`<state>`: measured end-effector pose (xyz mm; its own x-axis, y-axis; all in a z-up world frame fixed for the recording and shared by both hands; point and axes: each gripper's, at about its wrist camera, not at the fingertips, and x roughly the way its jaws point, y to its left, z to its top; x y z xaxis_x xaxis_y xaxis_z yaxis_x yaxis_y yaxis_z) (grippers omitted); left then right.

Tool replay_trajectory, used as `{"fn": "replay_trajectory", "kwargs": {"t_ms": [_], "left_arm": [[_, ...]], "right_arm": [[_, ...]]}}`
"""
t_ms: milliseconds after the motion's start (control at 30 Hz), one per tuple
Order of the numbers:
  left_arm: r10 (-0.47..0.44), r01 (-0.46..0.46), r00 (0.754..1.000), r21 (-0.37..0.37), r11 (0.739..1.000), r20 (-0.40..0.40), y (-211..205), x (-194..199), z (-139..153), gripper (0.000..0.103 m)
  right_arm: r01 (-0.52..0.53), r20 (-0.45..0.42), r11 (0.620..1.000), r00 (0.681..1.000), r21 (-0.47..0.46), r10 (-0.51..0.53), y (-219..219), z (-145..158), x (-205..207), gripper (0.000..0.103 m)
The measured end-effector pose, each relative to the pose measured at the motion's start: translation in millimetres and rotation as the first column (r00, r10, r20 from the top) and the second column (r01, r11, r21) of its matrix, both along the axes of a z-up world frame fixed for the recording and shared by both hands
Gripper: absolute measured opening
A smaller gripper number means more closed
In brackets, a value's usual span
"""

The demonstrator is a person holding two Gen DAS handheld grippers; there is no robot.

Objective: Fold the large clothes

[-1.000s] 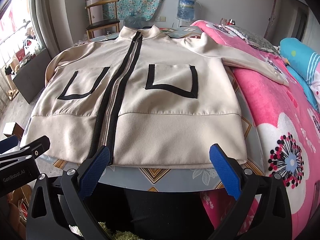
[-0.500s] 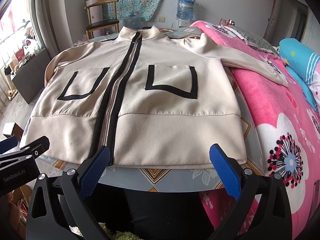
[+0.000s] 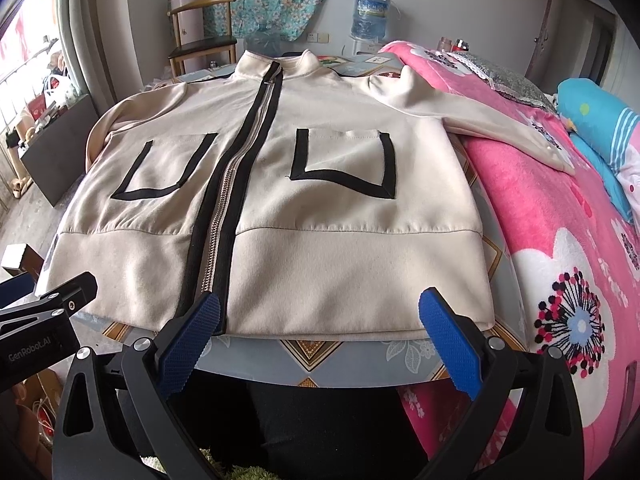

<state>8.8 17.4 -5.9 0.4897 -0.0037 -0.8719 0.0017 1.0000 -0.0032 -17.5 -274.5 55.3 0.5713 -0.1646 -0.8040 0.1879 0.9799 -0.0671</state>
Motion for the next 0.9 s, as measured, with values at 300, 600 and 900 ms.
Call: {"fn": "replay_trajectory", "kwargs": {"t_ms": [300, 600, 900], "left_arm": [[0.006, -0.006, 1.0, 0.001, 1.0, -0.016, 3, 10, -7, 0.096], [0.001, -0.001, 1.0, 0.016, 1.0, -0.03, 3, 32, -12, 0.096], [0.024, -0.024, 0.999, -0.019, 1.0, 0.028, 19, 69, -4, 0.096]], "right_arm": [[0.01, 0.002, 1.0, 1.0, -0.02, -0.01, 5, -3, 8, 0.097], [0.014, 0.015, 1.0, 1.0, -0.025, -0.014, 7, 1, 25, 0.097], [-0.046, 0.066, 0.995, 0.996, -0.088, 0.052, 14, 15, 64, 0.097]]}}
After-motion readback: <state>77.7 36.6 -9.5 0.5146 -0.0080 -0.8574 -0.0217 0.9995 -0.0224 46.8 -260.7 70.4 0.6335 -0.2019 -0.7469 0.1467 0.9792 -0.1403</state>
